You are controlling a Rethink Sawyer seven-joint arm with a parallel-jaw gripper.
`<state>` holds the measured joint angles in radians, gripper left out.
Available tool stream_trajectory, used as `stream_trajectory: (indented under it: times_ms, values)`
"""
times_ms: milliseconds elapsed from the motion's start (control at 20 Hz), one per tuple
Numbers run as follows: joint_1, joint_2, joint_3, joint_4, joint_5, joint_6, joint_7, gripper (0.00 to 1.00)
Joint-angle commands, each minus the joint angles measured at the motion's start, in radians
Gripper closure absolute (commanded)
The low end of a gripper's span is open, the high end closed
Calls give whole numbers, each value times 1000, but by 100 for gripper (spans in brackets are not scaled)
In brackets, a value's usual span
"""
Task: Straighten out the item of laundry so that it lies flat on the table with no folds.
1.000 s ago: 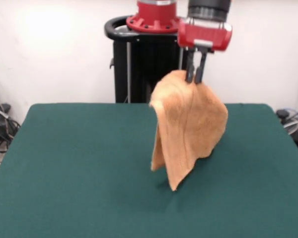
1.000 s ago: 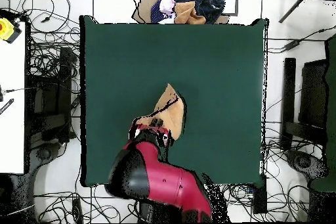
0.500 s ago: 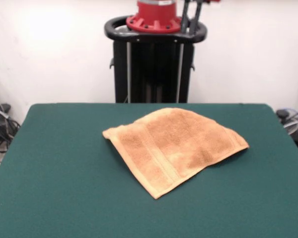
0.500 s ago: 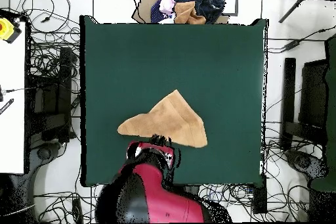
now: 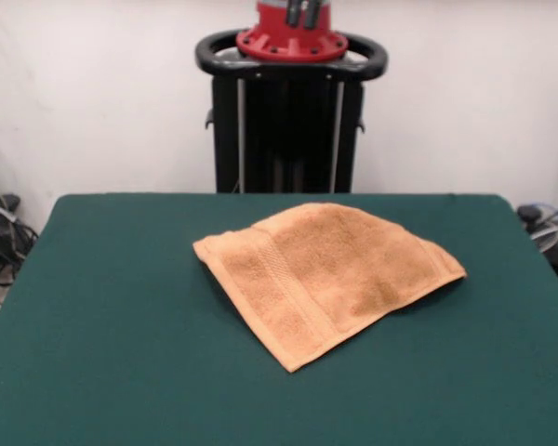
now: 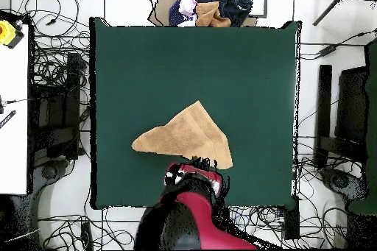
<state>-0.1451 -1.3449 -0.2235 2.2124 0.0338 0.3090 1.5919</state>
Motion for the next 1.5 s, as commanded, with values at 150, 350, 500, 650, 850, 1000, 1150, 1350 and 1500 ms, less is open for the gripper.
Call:
stream_trajectory:
  times_ms: [150, 350, 500, 650, 850, 1000, 1150, 1350, 1500]
  values:
    - [-91, 196, 189, 137, -64, -326, 198, 100]
    - [-97, 224, 211, 147, -60, -402, 233, 100]
    - [-128, 226, 248, 158, -71, -442, 244, 0]
    - [-148, 233, 277, 164, -85, -493, 265, 0]
    - [-153, 254, 291, 173, -69, -530, 297, 0]
    - [-158, 276, 302, 161, -73, -561, 302, 0]
    - [-165, 313, 313, 139, -83, -601, 301, 0]
    - [-169, 365, 316, 124, -98, -671, 298, 0]
    - [-171, 388, 319, 107, -99, -700, 291, 0]
